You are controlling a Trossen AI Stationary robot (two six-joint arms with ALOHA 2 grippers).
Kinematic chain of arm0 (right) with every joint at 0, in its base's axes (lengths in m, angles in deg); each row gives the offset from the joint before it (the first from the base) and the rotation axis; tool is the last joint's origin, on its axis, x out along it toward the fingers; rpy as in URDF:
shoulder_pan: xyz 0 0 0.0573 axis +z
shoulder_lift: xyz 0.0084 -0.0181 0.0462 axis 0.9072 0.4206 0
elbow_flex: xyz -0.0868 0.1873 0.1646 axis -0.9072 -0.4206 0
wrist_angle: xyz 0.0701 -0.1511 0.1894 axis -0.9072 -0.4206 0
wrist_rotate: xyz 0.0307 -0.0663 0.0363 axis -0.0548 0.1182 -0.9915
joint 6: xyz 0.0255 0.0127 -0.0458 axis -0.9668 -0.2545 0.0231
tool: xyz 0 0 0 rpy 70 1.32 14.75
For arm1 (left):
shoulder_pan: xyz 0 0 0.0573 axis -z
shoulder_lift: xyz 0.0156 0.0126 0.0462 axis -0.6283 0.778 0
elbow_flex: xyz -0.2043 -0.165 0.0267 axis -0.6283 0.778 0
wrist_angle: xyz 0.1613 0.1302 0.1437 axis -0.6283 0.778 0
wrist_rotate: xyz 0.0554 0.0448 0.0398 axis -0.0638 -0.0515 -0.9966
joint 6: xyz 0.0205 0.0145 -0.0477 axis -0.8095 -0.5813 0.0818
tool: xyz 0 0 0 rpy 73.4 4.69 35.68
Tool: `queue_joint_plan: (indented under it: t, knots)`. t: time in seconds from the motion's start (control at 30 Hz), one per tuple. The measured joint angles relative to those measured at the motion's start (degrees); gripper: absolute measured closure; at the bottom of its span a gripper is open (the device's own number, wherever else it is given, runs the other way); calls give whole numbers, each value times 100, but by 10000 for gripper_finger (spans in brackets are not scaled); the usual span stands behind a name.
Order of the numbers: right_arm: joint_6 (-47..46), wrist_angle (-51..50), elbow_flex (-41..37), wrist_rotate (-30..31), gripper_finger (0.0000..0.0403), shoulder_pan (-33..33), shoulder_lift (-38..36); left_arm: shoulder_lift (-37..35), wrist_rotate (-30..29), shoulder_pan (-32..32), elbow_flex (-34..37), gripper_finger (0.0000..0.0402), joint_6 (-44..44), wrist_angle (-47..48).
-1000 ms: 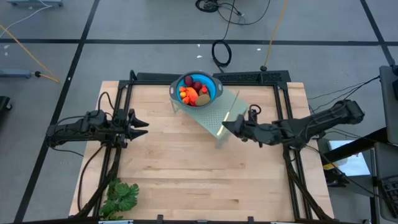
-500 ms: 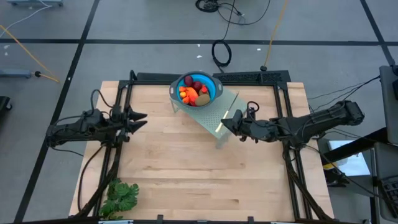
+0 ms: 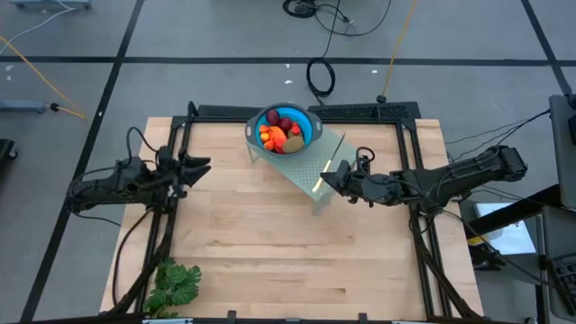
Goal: Pick & Place Fruit
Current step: Put the knife on the shelf
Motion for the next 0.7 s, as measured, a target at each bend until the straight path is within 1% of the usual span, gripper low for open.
queue_joint_plan:
  t: [0.13, 0.23, 0.37, 0.43, 0.6, 0.7]
  knots:
    - [67, -39, 0, 0, 332, 0, 0, 88, 9, 0, 0, 224, 381, -249]
    - [168, -125, 0, 2, 332, 0, 0, 382, 289, 0, 0, 224, 360, -604]
    - [314, -148, 0, 4, 332, 0, 0, 1168, 639, 2, -3, 224, 350, -1332]
    - [385, -149, 0, 7, 332, 0, 0, 1615, 740, 2, -103, 224, 291, -1509]
    - [636, -195, 0, 8, 332, 0, 0, 2664, 832, 2, -665, 224, 57, -1492]
    - [690, -299, 0, 9, 332, 0, 0, 3224, 905, 2, -1156, 224, -104, -1149]
